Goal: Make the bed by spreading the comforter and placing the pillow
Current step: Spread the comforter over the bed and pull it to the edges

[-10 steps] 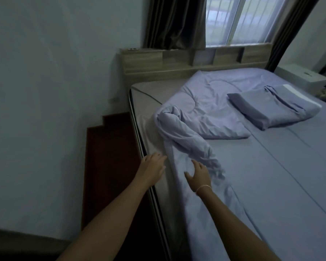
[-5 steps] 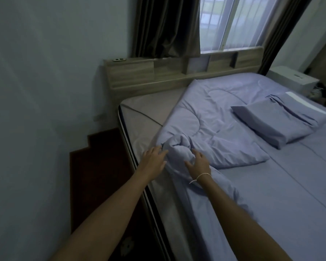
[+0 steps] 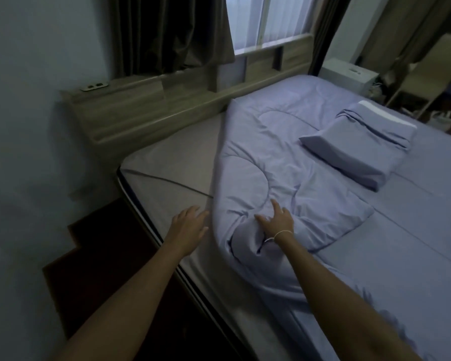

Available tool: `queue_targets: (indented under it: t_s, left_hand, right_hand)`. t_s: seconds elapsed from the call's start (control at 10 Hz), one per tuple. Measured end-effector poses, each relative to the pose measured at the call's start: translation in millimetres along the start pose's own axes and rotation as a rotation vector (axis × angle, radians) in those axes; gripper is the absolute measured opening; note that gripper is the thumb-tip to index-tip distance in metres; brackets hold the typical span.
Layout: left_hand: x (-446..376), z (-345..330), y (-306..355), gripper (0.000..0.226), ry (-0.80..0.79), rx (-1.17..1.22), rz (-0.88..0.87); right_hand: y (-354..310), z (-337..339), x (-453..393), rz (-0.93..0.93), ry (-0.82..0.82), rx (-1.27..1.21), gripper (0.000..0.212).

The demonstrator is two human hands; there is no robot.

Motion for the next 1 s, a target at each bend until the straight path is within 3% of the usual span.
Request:
queue_targets:
  t_s: [0.2,0.3,0.4,0.6,0.7,0.8,0.9,1.0]
  left_hand:
    - [-91,8,-22,0.045,-0.026,0.009,-0.133]
    - [-128,6,-34,0.044,-0.085,0.002,-0.175]
    - [-162,4,-44,0.047,-0.126,-0.026,-0.217]
    - [-215,17,-46,0.047,-0.141,0.017,-0.277]
    - [-242,29,-33,0.046,-0.150,0.082,-0.373]
    - [-268,40,-19,0.048,-0.203,0.162,-0.439]
    - [-282,42,-4,0.059,-0.304,0.217,-0.512]
    - [-280,37,6,0.081,-0.479,0.341,-0.482]
  right_hand:
    - [35,3,-56,-0.409,-0.030,0.011,0.109]
    - [50,-9,-55,-0.592,-0.078,0.035,0.097]
    - [50,-20,-69,-0.644,-0.070,-0.050,0.088]
    - [-28,-4,-85,-0.496,-0.135,0.020,0.044]
    - [-90,-3,-87,-0.353,-0.094,0.028,0.038]
    - [-131,-19,-71,-0.323,-0.118,-0.195,0.015]
    - [-165,-41,-46,-0.317,-0.218,-0.337,0.016]
    - [-196,-62,-23,-0.294,-0.367,-0.181,0.038]
Point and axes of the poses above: each hand's wrist, its own x-axis away from the middle knuckle, its own z-axis out of the back of the hand, y = z × x, the point moved 7 cm from there along -x, towards the middle knuckle, and after that the axes turned 5 degrees about z, right-handed, at the moved point
